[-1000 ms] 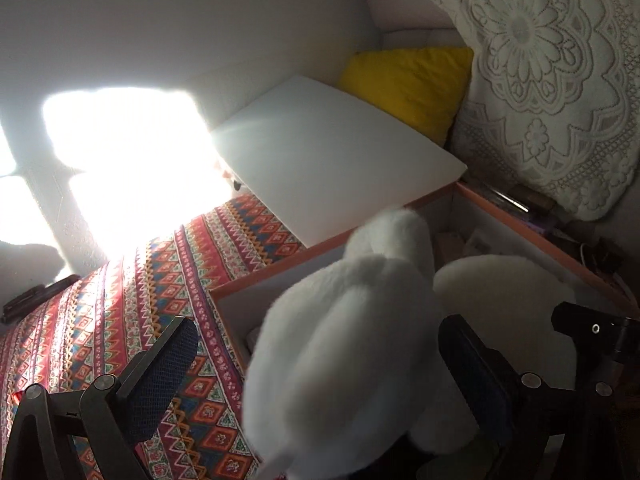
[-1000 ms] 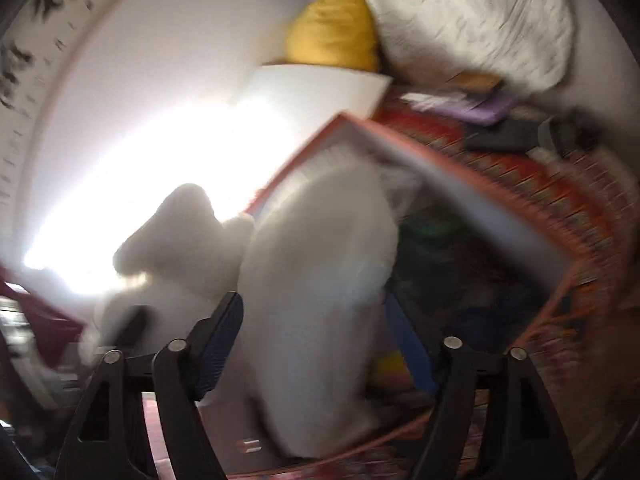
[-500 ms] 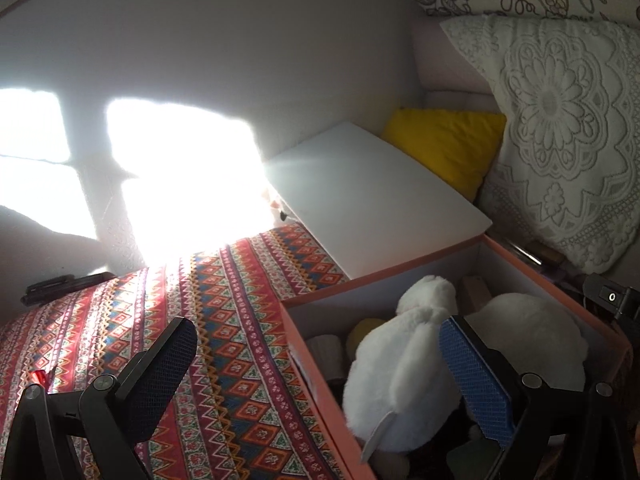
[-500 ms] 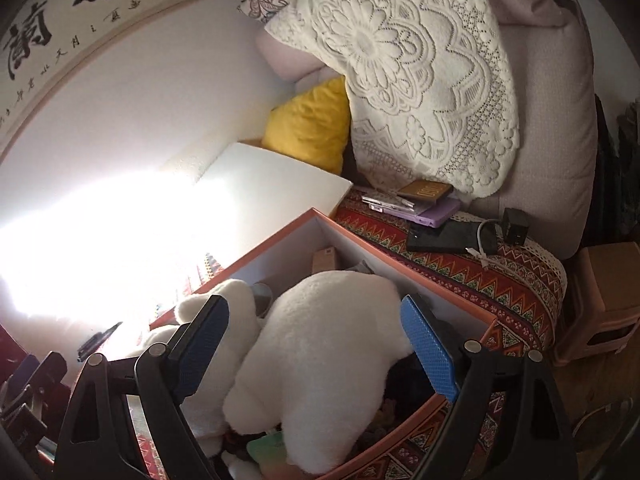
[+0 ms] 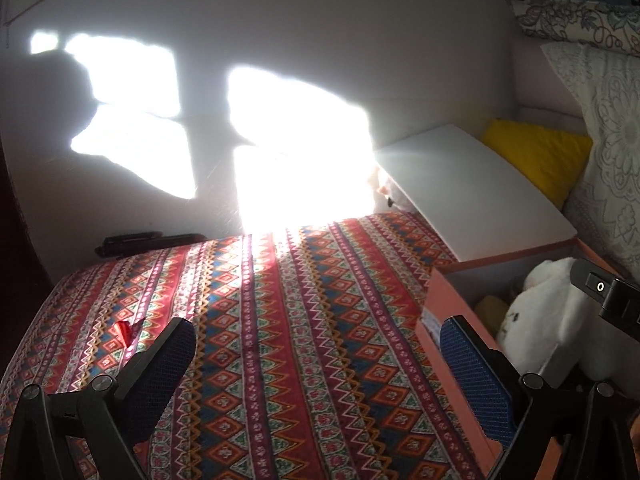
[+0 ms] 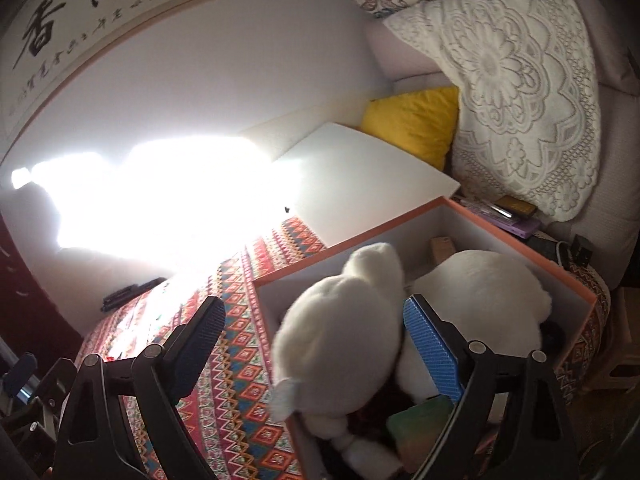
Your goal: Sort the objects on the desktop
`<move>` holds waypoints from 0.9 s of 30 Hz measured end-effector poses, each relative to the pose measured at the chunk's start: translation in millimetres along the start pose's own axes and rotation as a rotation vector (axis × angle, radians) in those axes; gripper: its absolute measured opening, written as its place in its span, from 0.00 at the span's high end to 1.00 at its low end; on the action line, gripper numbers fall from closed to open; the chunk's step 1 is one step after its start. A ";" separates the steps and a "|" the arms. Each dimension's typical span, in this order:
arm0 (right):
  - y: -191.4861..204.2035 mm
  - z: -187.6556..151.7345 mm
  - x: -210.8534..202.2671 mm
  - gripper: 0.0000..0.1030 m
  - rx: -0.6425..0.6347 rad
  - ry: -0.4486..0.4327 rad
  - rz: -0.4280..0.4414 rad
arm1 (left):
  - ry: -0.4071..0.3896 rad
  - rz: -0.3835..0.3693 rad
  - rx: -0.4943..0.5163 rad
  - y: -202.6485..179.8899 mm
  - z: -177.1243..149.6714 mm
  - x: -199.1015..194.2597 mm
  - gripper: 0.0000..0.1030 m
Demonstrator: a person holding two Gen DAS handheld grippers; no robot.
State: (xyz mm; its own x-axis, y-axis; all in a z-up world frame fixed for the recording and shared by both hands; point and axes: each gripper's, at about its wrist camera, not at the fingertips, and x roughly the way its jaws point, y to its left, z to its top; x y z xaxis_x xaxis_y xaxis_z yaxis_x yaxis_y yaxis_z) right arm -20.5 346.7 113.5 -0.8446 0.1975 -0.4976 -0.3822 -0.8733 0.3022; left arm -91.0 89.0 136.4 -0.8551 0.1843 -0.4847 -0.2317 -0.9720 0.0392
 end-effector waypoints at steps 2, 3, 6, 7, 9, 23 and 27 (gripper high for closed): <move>29.5 -8.6 7.3 0.09 -0.037 0.018 0.033 | 0.023 0.038 -0.040 28.1 -6.7 8.7 0.02; 44.3 -12.9 10.9 0.09 -0.056 0.028 0.049 | 0.038 0.058 -0.064 42.8 -11.3 14.3 0.02; 88.1 -31.5 24.6 0.09 -0.126 0.069 0.098 | 0.086 0.112 -0.138 86.4 -25.8 34.7 0.02; 102.1 -38.0 28.9 0.09 -0.149 0.081 0.112 | 0.099 0.132 -0.158 100.1 -31.1 42.3 0.02; 129.0 -52.3 38.4 0.09 -0.192 0.107 0.146 | 0.130 0.175 -0.189 125.7 -41.8 60.6 0.02; 252.9 -155.2 145.4 0.09 -0.466 0.355 0.256 | 0.373 0.293 -0.353 224.0 -117.5 204.7 0.02; 252.7 -182.0 187.2 0.10 -0.512 0.411 0.211 | 0.387 0.317 -0.311 208.5 -145.0 220.7 0.01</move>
